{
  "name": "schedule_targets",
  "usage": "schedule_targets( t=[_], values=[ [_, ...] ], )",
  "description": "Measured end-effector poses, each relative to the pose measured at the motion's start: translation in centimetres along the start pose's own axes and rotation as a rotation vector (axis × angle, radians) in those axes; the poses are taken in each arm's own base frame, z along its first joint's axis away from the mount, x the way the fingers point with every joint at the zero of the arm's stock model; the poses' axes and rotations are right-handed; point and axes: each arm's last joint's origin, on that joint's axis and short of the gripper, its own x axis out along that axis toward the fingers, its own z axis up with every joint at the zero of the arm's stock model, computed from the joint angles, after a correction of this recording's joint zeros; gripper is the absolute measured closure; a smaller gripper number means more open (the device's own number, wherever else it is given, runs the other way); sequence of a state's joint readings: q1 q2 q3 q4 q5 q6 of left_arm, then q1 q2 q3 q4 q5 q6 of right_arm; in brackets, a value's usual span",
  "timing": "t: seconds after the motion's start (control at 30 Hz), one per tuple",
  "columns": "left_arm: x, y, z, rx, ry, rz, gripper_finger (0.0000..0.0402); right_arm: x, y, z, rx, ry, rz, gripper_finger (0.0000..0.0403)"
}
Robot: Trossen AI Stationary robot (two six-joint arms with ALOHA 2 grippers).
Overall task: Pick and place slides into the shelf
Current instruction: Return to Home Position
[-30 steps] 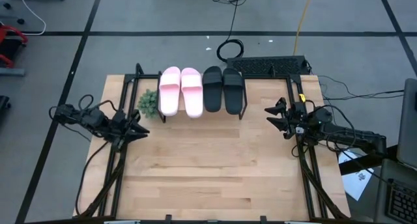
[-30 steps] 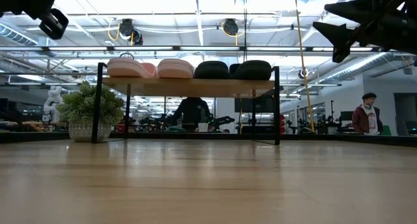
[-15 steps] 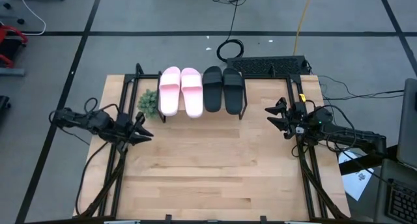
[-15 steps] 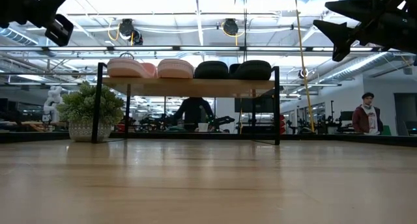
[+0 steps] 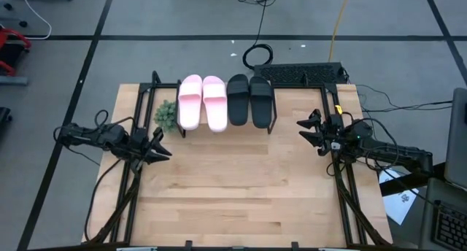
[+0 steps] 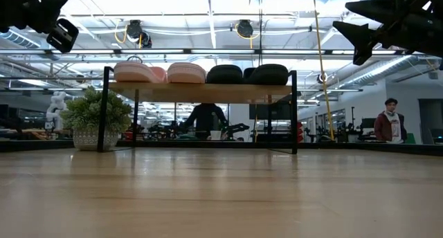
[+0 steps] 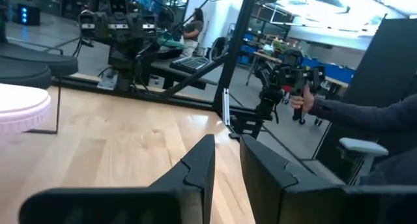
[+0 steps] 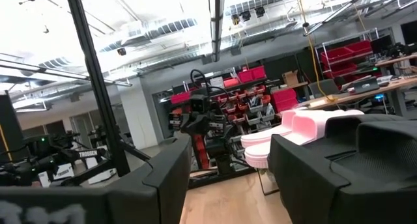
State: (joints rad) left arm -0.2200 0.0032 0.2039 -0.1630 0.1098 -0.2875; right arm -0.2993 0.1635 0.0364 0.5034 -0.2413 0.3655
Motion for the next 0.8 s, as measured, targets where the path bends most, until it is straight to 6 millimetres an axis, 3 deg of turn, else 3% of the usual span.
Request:
schedule_targets(
  t=[0.3, 0.57, 0.8],
  values=[
    [0.0, -0.1, -0.1, 0.095, -0.001, -0.013, 0.0328, 0.0, 0.0, -0.1, 0.002, 0.008, -0.002, 0.0204],
    [1.4, 1.1, -3.8, 0.043, -0.010, -0.025, 0.0328, 0.0, 0.1, -0.1, -0.012, 0.025, 0.046, 0.0204],
    [1.5, 1.2, -4.0, 0.046, -0.040, -0.032, 0.0328, 0.0, 0.0, -0.6, -0.021, 0.079, 0.053, 0.0204]
  ],
)
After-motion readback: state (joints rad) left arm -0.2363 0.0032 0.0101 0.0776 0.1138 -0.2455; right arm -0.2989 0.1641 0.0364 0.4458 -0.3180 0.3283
